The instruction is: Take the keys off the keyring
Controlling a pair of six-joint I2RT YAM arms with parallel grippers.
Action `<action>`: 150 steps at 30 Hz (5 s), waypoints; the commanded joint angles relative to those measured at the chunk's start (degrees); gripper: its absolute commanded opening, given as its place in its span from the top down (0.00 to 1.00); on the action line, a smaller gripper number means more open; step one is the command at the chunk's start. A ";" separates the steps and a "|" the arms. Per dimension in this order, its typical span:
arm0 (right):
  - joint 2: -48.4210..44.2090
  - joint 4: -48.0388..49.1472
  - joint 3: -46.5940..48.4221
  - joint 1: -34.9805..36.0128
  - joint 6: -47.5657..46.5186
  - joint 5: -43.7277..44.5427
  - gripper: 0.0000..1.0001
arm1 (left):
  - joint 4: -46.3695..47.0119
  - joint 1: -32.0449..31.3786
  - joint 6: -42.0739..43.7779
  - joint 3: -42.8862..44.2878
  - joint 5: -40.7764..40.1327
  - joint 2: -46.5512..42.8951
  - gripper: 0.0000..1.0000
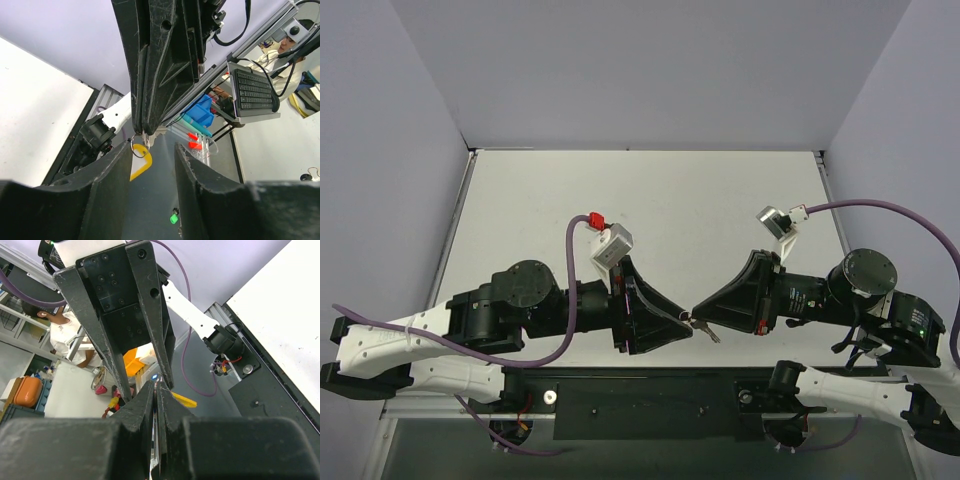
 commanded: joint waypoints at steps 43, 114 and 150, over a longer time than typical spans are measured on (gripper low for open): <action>-0.68 -0.71 0.19 -0.28 -0.15 0.57 0.91 | 1.13 0.22 -0.60 3.26 -0.09 1.51 1.00; 1.52 -4.49 -2.62 0.78 -1.65 1.53 1.00 | 1.66 0.75 -2.63 4.58 -1.14 2.74 0.98; -5.60 -1.59 -0.43 1.92 -2.00 4.70 1.00 | -15.13 3.12 -0.69 18.38 0.35 9.68 0.52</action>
